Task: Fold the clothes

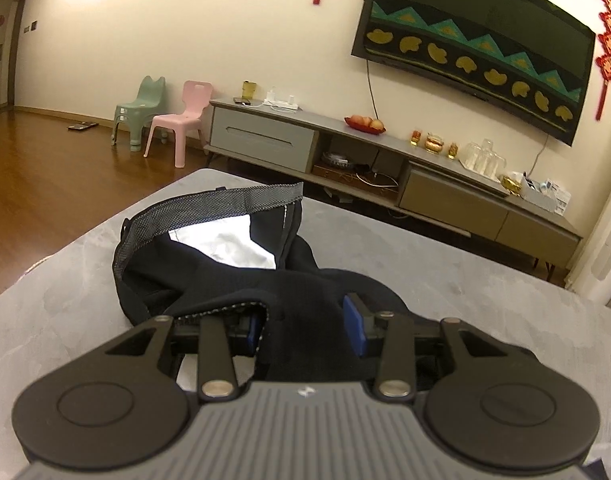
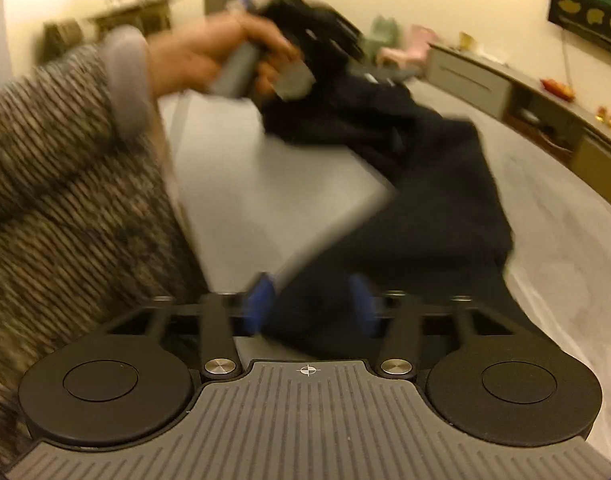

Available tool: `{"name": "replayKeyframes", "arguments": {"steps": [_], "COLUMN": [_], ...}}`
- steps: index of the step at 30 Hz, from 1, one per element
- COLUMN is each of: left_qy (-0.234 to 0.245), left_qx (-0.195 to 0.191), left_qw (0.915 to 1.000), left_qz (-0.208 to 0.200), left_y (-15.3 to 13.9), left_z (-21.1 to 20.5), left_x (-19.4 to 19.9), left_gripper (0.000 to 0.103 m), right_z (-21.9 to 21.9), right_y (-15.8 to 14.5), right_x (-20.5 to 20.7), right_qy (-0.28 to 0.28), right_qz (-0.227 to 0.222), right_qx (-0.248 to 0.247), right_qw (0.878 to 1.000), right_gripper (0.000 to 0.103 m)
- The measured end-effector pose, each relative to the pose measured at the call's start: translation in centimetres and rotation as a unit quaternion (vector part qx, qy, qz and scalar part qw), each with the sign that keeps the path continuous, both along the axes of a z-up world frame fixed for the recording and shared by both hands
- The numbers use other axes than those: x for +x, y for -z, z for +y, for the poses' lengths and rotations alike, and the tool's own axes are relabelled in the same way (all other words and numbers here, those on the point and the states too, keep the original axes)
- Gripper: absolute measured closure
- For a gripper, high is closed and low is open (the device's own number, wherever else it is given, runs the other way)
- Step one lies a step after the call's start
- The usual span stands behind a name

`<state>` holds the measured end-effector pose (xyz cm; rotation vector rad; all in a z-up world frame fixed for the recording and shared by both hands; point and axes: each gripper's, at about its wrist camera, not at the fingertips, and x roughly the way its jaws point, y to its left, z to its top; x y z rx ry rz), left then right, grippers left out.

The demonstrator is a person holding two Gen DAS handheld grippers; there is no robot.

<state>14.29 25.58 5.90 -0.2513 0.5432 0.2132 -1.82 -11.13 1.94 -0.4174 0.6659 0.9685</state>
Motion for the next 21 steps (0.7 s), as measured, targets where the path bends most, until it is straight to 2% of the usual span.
{"name": "replayKeyframes", "arguments": {"steps": [2, 3, 5, 6, 9, 11, 13, 14, 15, 16, 18, 20, 21], "left_qy": [0.001, 0.002, 0.003, 0.003, 0.005, 0.004, 0.002, 0.002, 0.002, 0.002, 0.002, 0.005, 0.008], "left_qx": [0.001, -0.001, -0.005, -0.005, -0.003, -0.002, -0.003, -0.003, -0.003, -0.004, -0.005, -0.005, -0.003], "left_qw": [1.0000, 1.0000, 1.0000, 0.9999, 0.9999, 1.0000, 1.0000, 1.0000, 1.0000, 1.0000, 1.0000, 0.9999, 0.9999], "left_qz": [-0.003, -0.004, -0.007, -0.009, -0.009, -0.007, -0.007, -0.007, -0.007, -0.008, -0.008, -0.009, -0.008], "left_y": [-0.1, -0.2, -0.4, -0.4, -0.2, -0.1, 0.0, 0.0, 0.0, -0.1, -0.1, -0.1, -0.1], "left_z": [0.2, 0.3, 0.3, 0.3, 0.1, 0.3, 0.6, 0.8, 0.8, 0.9, 0.9, 0.8, 0.6], "left_x": [-0.3, -0.3, -0.2, -0.2, -0.1, -0.1, 0.0, 0.1, 0.3, 0.6, 1.0, 1.6, 1.8], "left_gripper": [0.063, 0.063, 0.063, 0.063, 0.063, 0.063, 0.063, 0.063, 0.063, 0.063, 0.063, 0.063, 0.063], "right_z": [-1.1, -1.5, -1.4, -0.9, 1.1, 2.7, 3.8, 4.4, 4.9, 5.0, 5.1, 4.5, 4.1], "right_y": [-0.7, -1.0, -0.6, 0.0, 3.0, 4.8, 5.9, 5.9, 5.7, 5.4, 4.9, 3.8, 3.0], "right_x": [2.1, 3.3, 5.7, 7.4, 12.5, 15.3, 16.7, 17.1, 17.4, 17.7, 18.3, 19.4, 19.6], "right_qy": [0.049, 0.074, 0.126, 0.148, 0.165, 0.161, 0.146, 0.128, 0.113, 0.109, 0.105, 0.121, 0.129], "right_qz": [0.005, 0.003, 0.000, 0.008, 0.033, 0.067, 0.096, 0.096, 0.092, 0.072, 0.021, -0.070, -0.135], "right_qx": [0.033, 0.050, 0.063, 0.053, 0.024, -0.004, -0.013, -0.027, -0.047, -0.071, -0.121, -0.190, -0.227], "right_qw": [0.998, 0.996, 0.990, 0.987, 0.986, 0.985, 0.985, 0.987, 0.988, 0.989, 0.987, 0.972, 0.956], "right_gripper": [0.026, 0.005, 0.002, 0.002, 0.003, 0.012, 0.044, 0.055, 0.080, 0.089, 0.095, 0.099, 0.099]}}
